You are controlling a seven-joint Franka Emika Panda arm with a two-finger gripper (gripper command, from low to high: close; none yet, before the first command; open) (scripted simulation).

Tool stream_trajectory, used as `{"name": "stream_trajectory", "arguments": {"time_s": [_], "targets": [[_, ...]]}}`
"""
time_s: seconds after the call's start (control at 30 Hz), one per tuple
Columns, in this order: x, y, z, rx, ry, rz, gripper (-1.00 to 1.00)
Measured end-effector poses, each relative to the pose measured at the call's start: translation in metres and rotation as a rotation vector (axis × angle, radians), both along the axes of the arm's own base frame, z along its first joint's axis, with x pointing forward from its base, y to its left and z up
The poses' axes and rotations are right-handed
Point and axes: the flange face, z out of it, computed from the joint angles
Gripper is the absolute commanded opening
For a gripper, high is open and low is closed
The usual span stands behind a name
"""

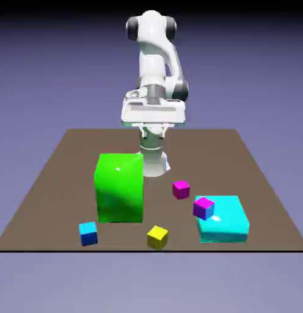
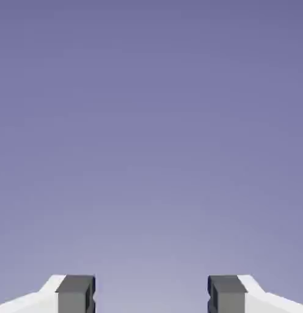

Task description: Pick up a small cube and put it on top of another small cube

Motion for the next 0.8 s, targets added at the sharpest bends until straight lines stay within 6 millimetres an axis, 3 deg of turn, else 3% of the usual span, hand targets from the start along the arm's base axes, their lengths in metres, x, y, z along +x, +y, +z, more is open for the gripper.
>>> {"name": "stream_trajectory", "arguments": {"time_s": [0.17,0.37,0.57,0.63,0.8], "targets": [[-0.029,0.073,-0.084,-0.273,0.237,0.435,0.00],[-0.099,0.132,-0.174,-0.612,0.473,0.989,0.00],[-0.187,0.148,-0.245,-0.967,0.666,1.560,0.00],[-0.188,0.148,-0.246,-0.972,0.668,1.569,0.00],[-0.182,0.147,-0.270,-0.988,0.662,1.558,0.00]]}}
